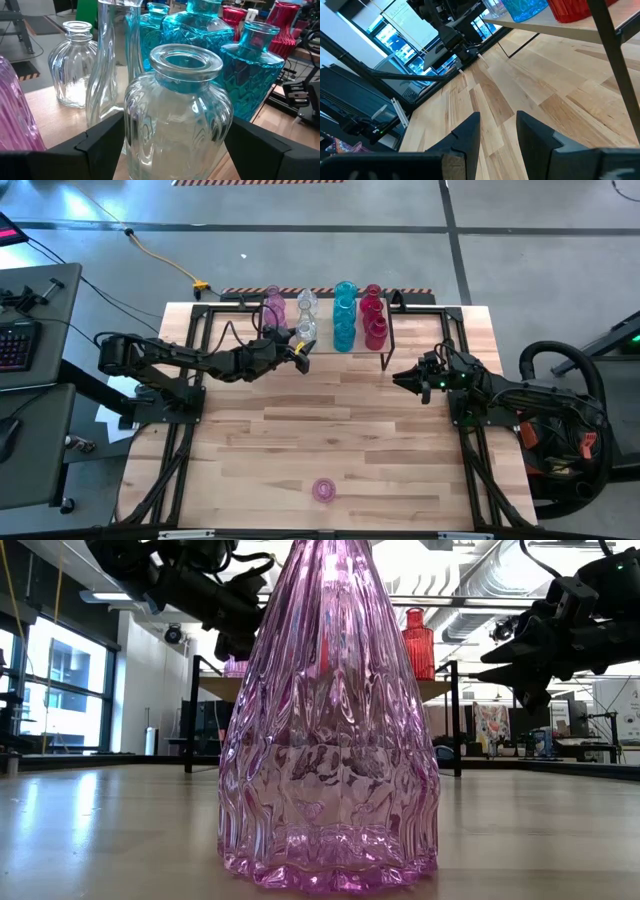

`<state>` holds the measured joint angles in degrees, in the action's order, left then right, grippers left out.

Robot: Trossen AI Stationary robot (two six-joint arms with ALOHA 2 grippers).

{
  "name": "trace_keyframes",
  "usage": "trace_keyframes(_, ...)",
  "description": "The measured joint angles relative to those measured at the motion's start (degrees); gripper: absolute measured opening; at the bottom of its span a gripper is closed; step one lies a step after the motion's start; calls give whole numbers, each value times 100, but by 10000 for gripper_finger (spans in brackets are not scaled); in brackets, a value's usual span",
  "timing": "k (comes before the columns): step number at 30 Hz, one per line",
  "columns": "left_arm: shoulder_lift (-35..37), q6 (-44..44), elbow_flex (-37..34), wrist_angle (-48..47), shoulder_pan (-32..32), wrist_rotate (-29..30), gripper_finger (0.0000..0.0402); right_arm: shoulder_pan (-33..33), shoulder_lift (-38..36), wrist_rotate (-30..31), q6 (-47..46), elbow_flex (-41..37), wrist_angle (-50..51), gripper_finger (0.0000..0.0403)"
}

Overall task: Sort vases onto shelf
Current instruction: Put the transparent vase on the shelf aligned with the other transparent vases

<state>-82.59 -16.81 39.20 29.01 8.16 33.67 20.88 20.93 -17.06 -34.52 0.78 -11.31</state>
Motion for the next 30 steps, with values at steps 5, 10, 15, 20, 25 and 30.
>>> trace_keyframes(5,0,-91,0,-13,0,-18,301,-2,0,-2,0,0,-1,108)
trace_keyframes(10,0,-77,0,-55,0,-25,301,-2,0,0,0,0,-2,108)
trace_keyframes(15,0,86,0,-78,-2,20,301,-2,-1,-1,0,0,-1,108)
trace_keyframes(20,0,148,0,-92,0,116,301,0,-2,-2,0,0,-2,108)
trace_keyframes(25,0,193,0,-96,0,137,301,-1,-1,-1,0,0,-2,108)
trace_keyframes(30,0,85,0,-96,0,153,301,-2,-2,-2,0,0,-2,108)
